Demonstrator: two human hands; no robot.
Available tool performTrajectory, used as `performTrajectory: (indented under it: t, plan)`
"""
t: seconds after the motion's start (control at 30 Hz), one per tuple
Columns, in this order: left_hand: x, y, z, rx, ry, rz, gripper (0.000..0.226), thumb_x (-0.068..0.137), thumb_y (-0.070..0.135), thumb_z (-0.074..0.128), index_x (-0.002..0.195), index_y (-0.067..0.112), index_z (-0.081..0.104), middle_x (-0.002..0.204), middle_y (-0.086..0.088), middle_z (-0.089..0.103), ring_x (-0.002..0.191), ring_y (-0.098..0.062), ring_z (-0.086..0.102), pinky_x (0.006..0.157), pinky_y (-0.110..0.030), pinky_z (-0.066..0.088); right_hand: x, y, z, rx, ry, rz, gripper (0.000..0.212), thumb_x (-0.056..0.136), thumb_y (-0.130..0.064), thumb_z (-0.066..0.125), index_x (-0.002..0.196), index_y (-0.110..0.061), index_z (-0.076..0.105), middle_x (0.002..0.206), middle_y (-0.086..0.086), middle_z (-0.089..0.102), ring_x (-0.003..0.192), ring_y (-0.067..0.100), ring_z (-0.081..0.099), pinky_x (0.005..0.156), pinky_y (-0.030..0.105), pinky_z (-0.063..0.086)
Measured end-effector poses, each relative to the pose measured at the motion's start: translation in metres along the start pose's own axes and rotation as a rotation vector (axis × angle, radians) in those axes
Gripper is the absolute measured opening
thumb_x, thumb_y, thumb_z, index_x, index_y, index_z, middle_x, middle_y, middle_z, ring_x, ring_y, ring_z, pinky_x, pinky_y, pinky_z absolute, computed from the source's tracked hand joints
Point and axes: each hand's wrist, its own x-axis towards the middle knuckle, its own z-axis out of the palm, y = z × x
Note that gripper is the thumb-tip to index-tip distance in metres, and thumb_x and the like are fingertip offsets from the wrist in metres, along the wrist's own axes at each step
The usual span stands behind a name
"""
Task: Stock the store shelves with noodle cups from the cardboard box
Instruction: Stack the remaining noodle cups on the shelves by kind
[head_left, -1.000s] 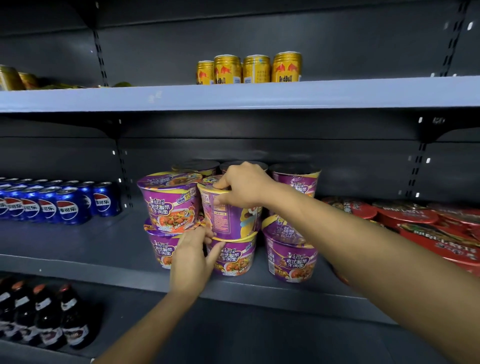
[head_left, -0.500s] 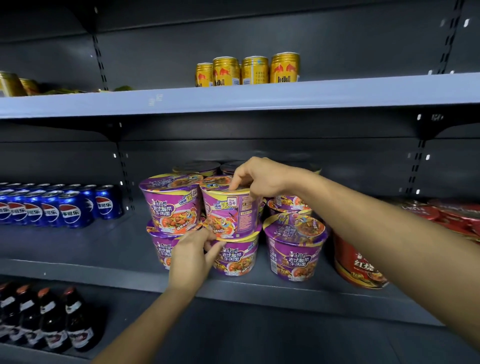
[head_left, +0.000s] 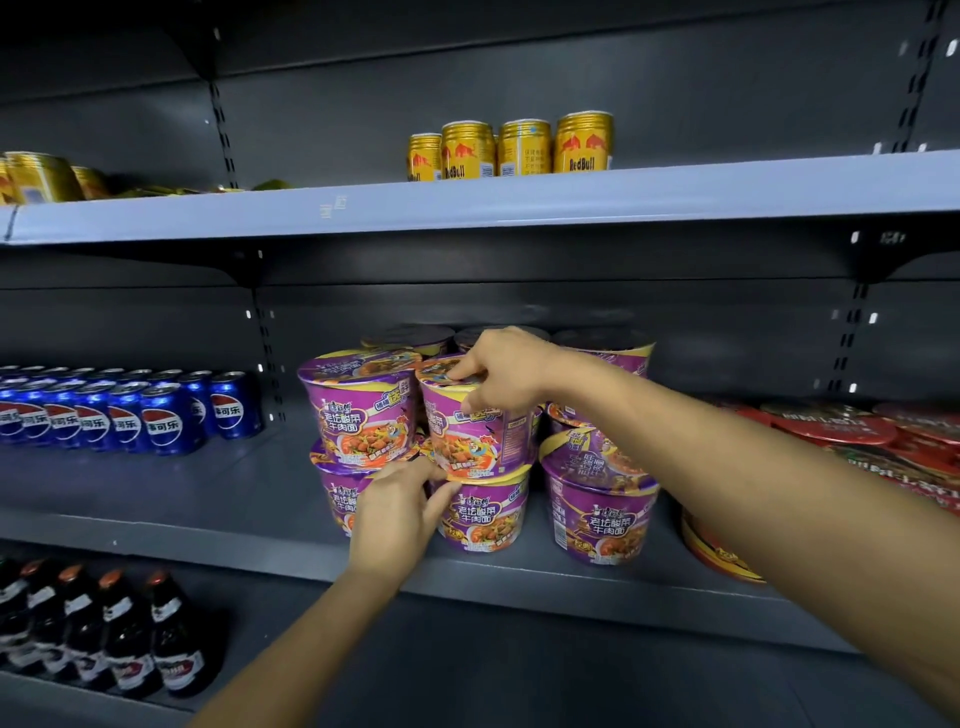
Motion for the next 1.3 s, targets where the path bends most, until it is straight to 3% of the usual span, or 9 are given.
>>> performTrajectory:
  t: [0.17, 0.33, 0.43, 0.5, 0.57, 0.7, 1.0, 1.3]
  plan:
    - [0.0, -0.001, 0.0, 0.011, -0.008, -0.002, 0.014, 0.078, 0.025, 0.076, 0.078, 0.014, 0.067, 0.06, 0.012, 0.043, 0.062, -0.01, 0.044, 0.052, -0.021, 0.034, -0.004, 0.012, -0.006, 0.152, -0.042, 0.012, 0.048, 0.082, -0.011, 0.071, 0.128, -0.022, 0.06, 0.132, -0.003, 0.058, 0.104, 0.012, 0.054, 0.077, 0.018, 0.036]
    - [0.0, -0.003, 0.0, 0.008, -0.018, -0.009, 0.014, 0.079, 0.028, 0.075, 0.079, 0.016, 0.067, 0.061, 0.013, 0.045, 0.062, -0.008, 0.045, 0.052, -0.016, 0.033, -0.005, 0.026, -0.002, 0.349, -0.054, 0.032, 0.05, 0.079, 0.006, 0.066, 0.12, -0.023, 0.066, 0.121, -0.005, 0.06, 0.1, 0.013, 0.056, 0.068, 0.024, 0.053]
    - [0.0, -0.003, 0.0, 0.017, -0.019, -0.009, 0.013, 0.079, 0.027, 0.075, 0.08, 0.017, 0.068, 0.063, 0.012, 0.046, 0.062, -0.008, 0.045, 0.052, -0.012, 0.03, -0.003, 0.024, 0.001, 0.308, -0.017, 0.023, 0.037, 0.079, -0.009, 0.072, 0.114, -0.021, 0.064, 0.113, -0.004, 0.06, 0.105, 0.015, 0.058, 0.08, 0.031, 0.055]
    - [-0.001, -0.003, 0.0, 0.022, -0.016, -0.008, 0.012, 0.079, 0.027, 0.075, 0.08, 0.018, 0.067, 0.064, 0.012, 0.047, 0.062, -0.008, 0.044, 0.051, -0.012, 0.03, -0.001, 0.019, 0.006, 0.214, 0.026, 0.022, 0.048, 0.077, -0.033, 0.076, 0.12, -0.019, 0.059, 0.114, -0.003, 0.059, 0.109, 0.016, 0.056, 0.09, 0.028, 0.047]
    - [-0.002, -0.004, 0.001, 0.027, -0.019, -0.009, 0.012, 0.079, 0.026, 0.075, 0.081, 0.019, 0.067, 0.066, 0.012, 0.049, 0.064, -0.007, 0.045, 0.052, -0.013, 0.031, 0.0, 0.017, 0.01, 0.144, 0.04, 0.003, 0.059, 0.081, -0.04, 0.072, 0.132, -0.017, 0.054, 0.125, 0.001, 0.058, 0.117, 0.018, 0.052, 0.092, 0.022, 0.037]
    - [-0.002, -0.004, 0.001, 0.038, -0.025, -0.011, 0.011, 0.081, 0.028, 0.073, 0.085, 0.02, 0.067, 0.068, 0.011, 0.053, 0.064, -0.007, 0.046, 0.052, -0.013, 0.032, -0.003, 0.02, 0.008, 0.173, 0.021, -0.017, 0.049, 0.085, -0.031, 0.069, 0.132, -0.022, 0.057, 0.132, -0.001, 0.056, 0.12, 0.015, 0.049, 0.087, 0.016, 0.029]
    - [-0.002, -0.007, 0.002, 0.075, -0.04, -0.016, 0.014, 0.082, 0.033, 0.071, 0.09, 0.023, 0.066, 0.074, 0.007, 0.061, 0.069, -0.009, 0.05, 0.054, -0.022, 0.036, -0.003, 0.032, 0.008, 0.338, -0.014, 0.011, 0.047, 0.083, -0.011, 0.071, 0.126, -0.026, 0.061, 0.133, -0.002, 0.055, 0.113, 0.014, 0.051, 0.091, 0.025, 0.043]
    - [-0.002, -0.009, 0.001, 0.071, -0.06, -0.009, 0.015, 0.083, 0.032, 0.07, 0.092, 0.022, 0.066, 0.074, 0.006, 0.06, 0.068, -0.01, 0.05, 0.054, -0.023, 0.038, -0.005, 0.039, 0.004, 0.459, -0.055, 0.023, 0.046, 0.083, -0.002, 0.067, 0.122, -0.027, 0.064, 0.136, -0.004, 0.053, 0.119, 0.016, 0.049, 0.096, 0.032, 0.047]
